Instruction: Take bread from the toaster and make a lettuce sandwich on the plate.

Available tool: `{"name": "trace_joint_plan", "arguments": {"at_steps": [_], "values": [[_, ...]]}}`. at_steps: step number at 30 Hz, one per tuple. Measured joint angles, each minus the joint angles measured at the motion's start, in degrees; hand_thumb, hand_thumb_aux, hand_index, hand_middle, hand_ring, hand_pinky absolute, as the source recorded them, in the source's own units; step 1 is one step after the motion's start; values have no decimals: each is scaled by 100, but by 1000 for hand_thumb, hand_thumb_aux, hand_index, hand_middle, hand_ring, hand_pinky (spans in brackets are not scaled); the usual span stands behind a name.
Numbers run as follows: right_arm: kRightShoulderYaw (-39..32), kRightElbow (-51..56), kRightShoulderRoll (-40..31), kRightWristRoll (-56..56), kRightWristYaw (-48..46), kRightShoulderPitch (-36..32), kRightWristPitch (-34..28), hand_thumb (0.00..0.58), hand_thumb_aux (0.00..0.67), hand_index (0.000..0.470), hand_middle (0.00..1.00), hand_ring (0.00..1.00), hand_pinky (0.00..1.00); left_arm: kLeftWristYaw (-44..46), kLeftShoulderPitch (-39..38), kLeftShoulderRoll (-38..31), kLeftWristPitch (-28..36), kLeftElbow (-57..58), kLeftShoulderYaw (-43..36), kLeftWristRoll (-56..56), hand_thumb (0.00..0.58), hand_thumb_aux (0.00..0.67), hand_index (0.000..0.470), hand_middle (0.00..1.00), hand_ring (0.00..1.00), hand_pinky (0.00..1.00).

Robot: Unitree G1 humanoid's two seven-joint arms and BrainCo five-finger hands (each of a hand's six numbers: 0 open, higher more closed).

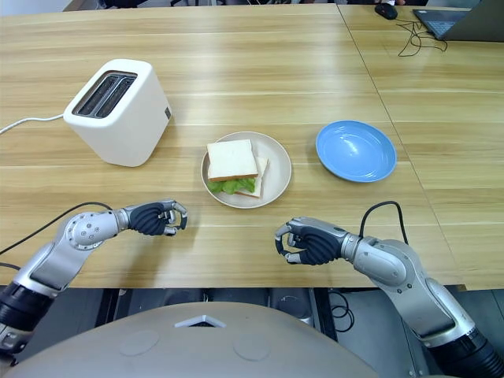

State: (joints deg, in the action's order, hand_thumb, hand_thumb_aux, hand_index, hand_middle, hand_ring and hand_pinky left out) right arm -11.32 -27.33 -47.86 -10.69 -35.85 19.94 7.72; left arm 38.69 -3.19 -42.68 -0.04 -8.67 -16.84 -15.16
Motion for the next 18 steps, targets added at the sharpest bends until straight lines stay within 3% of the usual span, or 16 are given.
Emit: {"name": "trace_joint_plan", "arguments": {"at_steps": [3, 7, 14, 15, 16, 17, 18], "values": [[-387, 444, 342, -379, -3, -482, -20, 580, 670, 460, 1000, 1000, 1000, -56, 344, 414, 4, 421, -305, -232, 580, 670, 460, 1000, 1000, 1000], [-1116, 2024, 911, -1273, 237, -1383, 53, 580, 670, 460, 1000, 1000, 1000, -196, 915, 1029, -46, 1150, -724, -567, 580, 670, 460, 1000, 1000, 1000], [-1667, 4619, 1660, -2610, 1777, -3430, 527, 580, 670, 460, 1000, 1000, 1000, -390, 1801, 1757, -213, 2441, -998, -800, 580, 670, 460, 1000, 1000, 1000], [-1760, 4929, 1716, -2748, 1980, -3670, 562, 580, 670, 460, 1000, 1000, 1000, -450, 1924, 1857, -252, 2657, -1017, -817, 579, 649, 446, 1000, 1000, 1000], [-1823, 5463, 1850, -2939, 2318, -4003, 603, 580, 670, 460, 1000, 1000, 1000, -619, 2161, 2033, -288, 3051, -1021, -857, 548, 512, 352, 1000, 1000, 1000], [-1900, 5859, 1936, -3075, 2573, -4276, 631, 580, 670, 460, 1000, 1000, 1000, -799, 2358, 2177, -294, 3370, -1012, -886, 528, 470, 323, 1000, 1000, 1000], [-1946, 6095, 1997, -3137, 2714, -4425, 657, 580, 670, 460, 1000, 1000, 1000, -914, 2479, 2254, -299, 3566, -1008, -907, 445, 347, 238, 1000, 1000, 1000]]}}
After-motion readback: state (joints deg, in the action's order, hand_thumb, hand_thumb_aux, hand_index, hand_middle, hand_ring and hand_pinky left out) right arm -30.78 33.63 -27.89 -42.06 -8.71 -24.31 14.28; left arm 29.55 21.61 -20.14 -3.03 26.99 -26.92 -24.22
